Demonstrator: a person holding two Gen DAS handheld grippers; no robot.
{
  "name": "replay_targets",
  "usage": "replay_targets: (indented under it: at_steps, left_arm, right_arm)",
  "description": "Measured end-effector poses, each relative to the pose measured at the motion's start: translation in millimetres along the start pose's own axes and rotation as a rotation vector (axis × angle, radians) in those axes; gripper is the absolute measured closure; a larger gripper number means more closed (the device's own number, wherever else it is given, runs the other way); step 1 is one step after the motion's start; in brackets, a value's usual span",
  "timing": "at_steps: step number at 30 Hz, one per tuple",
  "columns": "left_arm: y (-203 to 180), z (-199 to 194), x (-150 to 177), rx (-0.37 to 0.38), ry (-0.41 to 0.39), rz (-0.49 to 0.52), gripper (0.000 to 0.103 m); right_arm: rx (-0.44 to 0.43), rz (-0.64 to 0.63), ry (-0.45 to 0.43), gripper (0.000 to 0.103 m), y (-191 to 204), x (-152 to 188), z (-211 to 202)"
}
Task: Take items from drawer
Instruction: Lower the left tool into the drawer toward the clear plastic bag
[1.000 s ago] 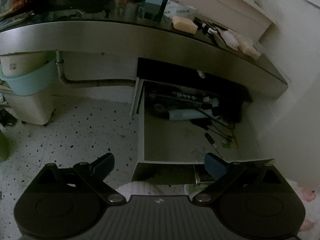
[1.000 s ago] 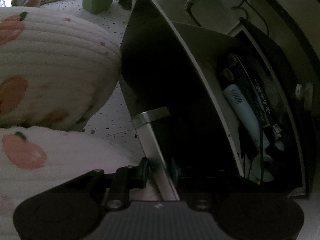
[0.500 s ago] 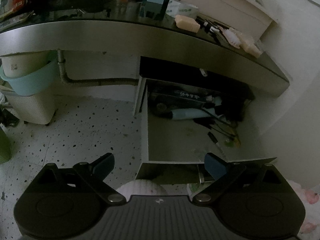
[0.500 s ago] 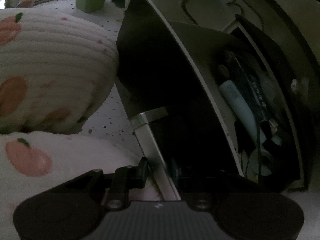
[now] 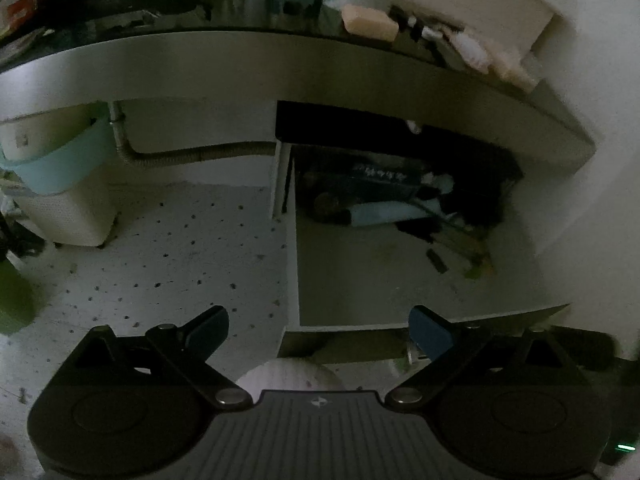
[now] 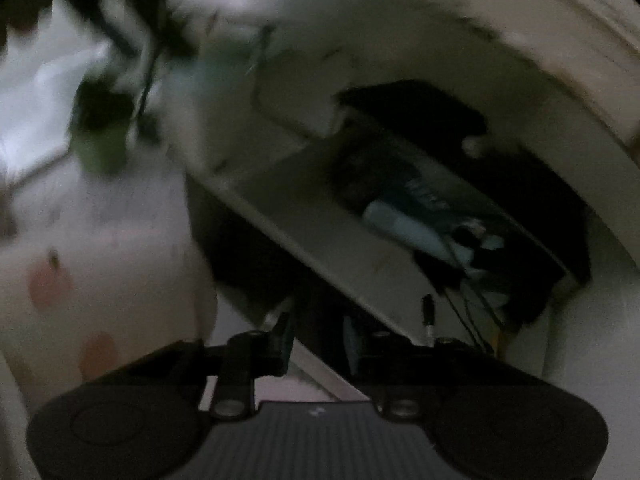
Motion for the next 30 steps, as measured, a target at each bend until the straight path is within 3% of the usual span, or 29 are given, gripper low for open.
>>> replay_targets:
  at_steps: [8, 12, 18, 20, 22, 25, 30]
  left_arm:
    - [-51, 55, -38, 0.037, 0.142, 0.120, 0.005]
    - [-78, 89, -53, 0.098, 0.247, 0.129, 0.005]
    - [-92, 154, -49, 0.163, 0.482, 0.036, 0.022]
    - [-98, 177, -44, 0.161, 0.547, 0.006, 0.022]
    - [-104, 199, -39, 0.146, 0.595, -0.017, 0.023]
    - [-112, 229, -33, 0.132, 0.652, -0.048, 0.036]
    - [-115, 263, -27, 0.084, 0.721, -0.158, 0.044]
  right_arm:
    - [0.091, 0.341, -0.163, 0.069, -46, 1, -62]
    - [0.123, 0.430, -0.193, 0.062, -57, 18, -81]
    - [0.159, 0.487, -0.183, 0.062, -63, 47, -98]
    - [0.153, 0.522, -0.183, 0.062, -65, 56, -100]
    - [0.150, 0.552, -0.181, 0.062, -66, 65, -103]
    - [0.153, 0.577, -0.170, 0.062, -65, 76, -104]
    - [0.159, 0.591, -0.166, 0.062, -65, 89, -105]
Point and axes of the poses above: each gripper's, at about its wrist camera, not at the fingertips, and z roughly the way its jaws point, y to its left, x to its underside, the point moved 8 cm from there along z, roughly the way its jaws point, and after that the axes turned 5 degrees about z, right-handed, at the moved point
